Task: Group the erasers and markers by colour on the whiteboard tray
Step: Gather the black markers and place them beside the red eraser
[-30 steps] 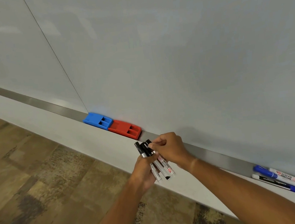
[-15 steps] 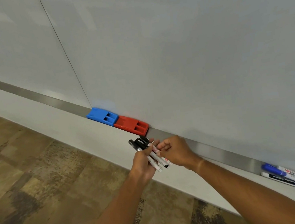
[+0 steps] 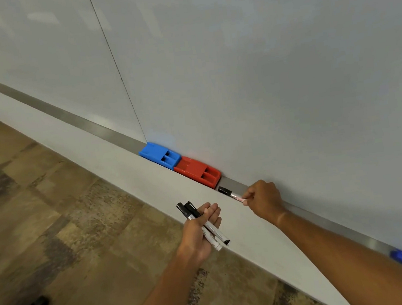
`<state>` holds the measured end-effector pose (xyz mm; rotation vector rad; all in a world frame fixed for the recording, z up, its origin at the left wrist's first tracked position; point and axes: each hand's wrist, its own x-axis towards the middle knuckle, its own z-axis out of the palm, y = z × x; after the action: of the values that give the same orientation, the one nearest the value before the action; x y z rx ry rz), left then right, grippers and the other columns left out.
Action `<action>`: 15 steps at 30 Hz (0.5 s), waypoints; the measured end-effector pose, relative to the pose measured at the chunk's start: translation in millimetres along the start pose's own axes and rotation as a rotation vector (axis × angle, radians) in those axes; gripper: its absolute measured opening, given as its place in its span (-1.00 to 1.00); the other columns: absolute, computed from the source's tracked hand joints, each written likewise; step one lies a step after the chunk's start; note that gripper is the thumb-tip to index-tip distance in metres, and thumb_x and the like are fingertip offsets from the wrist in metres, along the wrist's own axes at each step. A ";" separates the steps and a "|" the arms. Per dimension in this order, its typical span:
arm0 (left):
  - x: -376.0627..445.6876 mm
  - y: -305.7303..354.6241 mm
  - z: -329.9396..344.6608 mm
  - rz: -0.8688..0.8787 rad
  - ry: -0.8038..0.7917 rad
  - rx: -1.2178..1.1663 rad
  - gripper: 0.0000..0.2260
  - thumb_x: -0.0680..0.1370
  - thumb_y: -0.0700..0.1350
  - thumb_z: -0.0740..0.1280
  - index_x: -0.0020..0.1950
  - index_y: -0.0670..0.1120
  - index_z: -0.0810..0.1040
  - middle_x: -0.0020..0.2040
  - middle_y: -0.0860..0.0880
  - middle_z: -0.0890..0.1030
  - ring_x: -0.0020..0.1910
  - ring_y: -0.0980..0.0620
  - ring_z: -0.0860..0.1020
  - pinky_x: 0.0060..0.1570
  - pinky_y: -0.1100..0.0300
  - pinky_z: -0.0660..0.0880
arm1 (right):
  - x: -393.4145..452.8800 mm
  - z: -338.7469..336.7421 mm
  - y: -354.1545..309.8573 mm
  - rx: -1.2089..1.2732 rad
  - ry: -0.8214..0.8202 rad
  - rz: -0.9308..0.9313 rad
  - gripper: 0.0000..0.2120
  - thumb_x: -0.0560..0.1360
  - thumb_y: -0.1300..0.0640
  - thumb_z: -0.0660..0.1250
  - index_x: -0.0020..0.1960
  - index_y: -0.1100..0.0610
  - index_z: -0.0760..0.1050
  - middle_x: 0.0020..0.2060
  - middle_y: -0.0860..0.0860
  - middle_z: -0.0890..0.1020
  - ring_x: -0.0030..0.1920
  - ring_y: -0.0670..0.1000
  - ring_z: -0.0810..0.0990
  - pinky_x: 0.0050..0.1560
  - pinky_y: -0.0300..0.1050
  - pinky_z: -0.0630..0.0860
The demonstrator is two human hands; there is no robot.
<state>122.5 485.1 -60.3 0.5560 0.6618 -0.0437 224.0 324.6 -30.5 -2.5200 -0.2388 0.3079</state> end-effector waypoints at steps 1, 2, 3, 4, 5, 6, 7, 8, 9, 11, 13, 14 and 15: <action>0.6 0.5 0.8 0.008 0.003 -0.004 -0.78 0.61 -0.35 0.16 0.20 -0.26 0.50 0.13 -0.21 0.65 0.18 -0.14 0.59 0.27 -0.01 0.44 | 3.4 0.8 0.9 0.017 -0.012 0.002 -0.88 0.38 0.21 0.50 -0.08 0.13 0.69 -0.17 0.08 0.72 -0.13 0.05 0.67 -0.03 -0.14 0.59; 0.9 0.6 1.9 0.013 0.002 -0.006 -0.78 0.61 -0.34 0.16 0.20 -0.26 0.50 0.13 -0.20 0.65 0.18 -0.13 0.59 0.27 -0.01 0.43 | 6.0 1.2 1.9 0.032 -0.021 0.003 -0.88 0.38 0.21 0.50 -0.08 0.14 0.69 -0.17 0.08 0.72 -0.13 0.04 0.67 -0.05 -0.20 0.56; 1.0 0.4 2.8 0.014 -0.002 -0.005 -0.78 0.61 -0.34 0.15 0.21 -0.25 0.50 0.14 -0.20 0.64 0.18 -0.13 0.58 0.28 0.00 0.43 | 8.1 1.7 2.5 0.045 -0.028 0.006 -0.88 0.38 0.21 0.50 -0.08 0.14 0.69 -0.17 0.07 0.72 -0.13 0.02 0.67 -0.10 -0.26 0.52; 0.9 -0.5 3.7 0.014 -0.005 -0.003 -0.77 0.62 -0.33 0.14 0.22 -0.24 0.49 0.15 -0.19 0.64 0.19 -0.12 0.58 0.29 0.00 0.42 | 9.8 2.4 3.1 0.053 -0.031 0.006 -0.89 0.38 0.22 0.50 -0.09 0.14 0.70 -0.18 0.06 0.72 -0.13 0.01 0.67 -0.14 -0.30 0.48; 0.9 -1.7 4.7 0.013 -0.007 -0.004 -0.77 0.62 -0.33 0.13 0.23 -0.24 0.48 0.16 -0.19 0.63 0.19 -0.12 0.57 0.30 0.00 0.41 | 10.9 3.2 4.0 0.059 -0.032 0.005 -0.90 0.38 0.22 0.50 -0.11 0.14 0.70 -0.19 0.06 0.72 -0.14 0.01 0.67 -0.17 -0.32 0.45; 0.8 -3.1 5.9 0.012 -0.008 -0.006 -0.76 0.63 -0.33 0.13 0.24 -0.24 0.48 0.18 -0.19 0.62 0.20 -0.12 0.57 0.32 0.00 0.40 | 11.7 4.2 5.3 0.067 -0.031 0.003 -0.92 0.38 0.23 0.50 -0.12 0.15 0.70 -0.20 0.06 0.72 -0.14 0.00 0.68 -0.21 -0.34 0.43; 0.9 -4.3 7.3 0.012 -0.006 -0.008 -0.76 0.62 -0.33 0.13 0.24 -0.24 0.48 0.18 -0.19 0.62 0.20 -0.12 0.57 0.33 0.00 0.40 | 12.2 5.0 6.3 0.076 -0.029 -0.002 -0.93 0.39 0.24 0.49 -0.12 0.16 0.70 -0.20 0.06 0.72 -0.14 0.00 0.68 -0.26 -0.38 0.41; 1.1 -5.2 8.3 0.011 -0.005 -0.010 -0.75 0.62 -0.33 0.13 0.24 -0.24 0.48 0.18 -0.20 0.62 0.20 -0.12 0.57 0.33 0.00 0.40 | 12.3 6.3 7.2 0.083 -0.027 -0.009 -0.94 0.40 0.24 0.48 -0.13 0.17 0.69 -0.21 0.06 0.73 -0.14 -0.01 0.68 -0.31 -0.42 0.38; 1.2 -5.8 9.7 0.012 -0.004 -0.009 -0.75 0.62 -0.34 0.13 0.24 -0.24 0.49 0.18 -0.20 0.63 0.20 -0.12 0.57 0.33 0.00 0.40 | 12.7 7.4 8.2 0.090 -0.025 -0.015 -0.95 0.41 0.24 0.48 -0.13 0.17 0.69 -0.21 0.06 0.73 -0.15 -0.02 0.69 -0.34 -0.45 0.35; 1.2 -6.6 12.7 0.015 -0.005 -0.004 -0.75 0.62 -0.33 0.14 0.24 -0.24 0.49 0.18 -0.20 0.63 0.21 -0.12 0.58 0.32 0.00 0.41 | 13.6 8.8 10.0 0.103 -0.022 -0.027 -0.95 0.42 0.24 0.46 -0.12 0.18 0.69 -0.21 0.06 0.72 -0.19 -0.05 0.67 -0.37 -0.46 0.33; 0.8 -7.9 15.6 0.015 -0.005 0.003 -0.75 0.62 -0.33 0.14 0.24 -0.24 0.49 0.19 -0.20 0.63 0.22 -0.12 0.58 0.31 0.01 0.42 | 14.2 9.8 12.6 0.102 -0.016 -0.047 -0.94 0.42 0.23 0.47 -0.11 0.18 0.69 -0.22 0.06 0.72 -0.26 -0.07 0.64 -0.37 -0.43 0.35; 0.6 -8.7 16.8 0.014 -0.005 0.006 -0.75 0.62 -0.33 0.13 0.24 -0.24 0.49 0.19 -0.20 0.63 0.21 -0.12 0.58 0.30 0.01 0.42 | 14.5 10.1 13.7 0.100 -0.011 -0.055 -0.93 0.42 0.23 0.47 -0.11 0.18 0.69 -0.22 0.07 0.72 -0.26 -0.07 0.63 -0.36 -0.40 0.39; 0.3 -9.6 18.2 0.012 -0.003 0.008 -0.75 0.62 -0.33 0.13 0.24 -0.24 0.50 0.19 -0.20 0.64 0.21 -0.12 0.58 0.30 0.00 0.43 | 14.7 10.1 14.7 0.100 -0.008 -0.060 -0.93 0.42 0.22 0.47 -0.11 0.18 0.69 -0.22 0.07 0.72 -0.25 -0.05 0.64 -0.32 -0.34 0.43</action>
<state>131.1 467.8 -53.3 0.5673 0.6551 -0.0360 236.9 321.4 -49.4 -2.4085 -0.2942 0.2984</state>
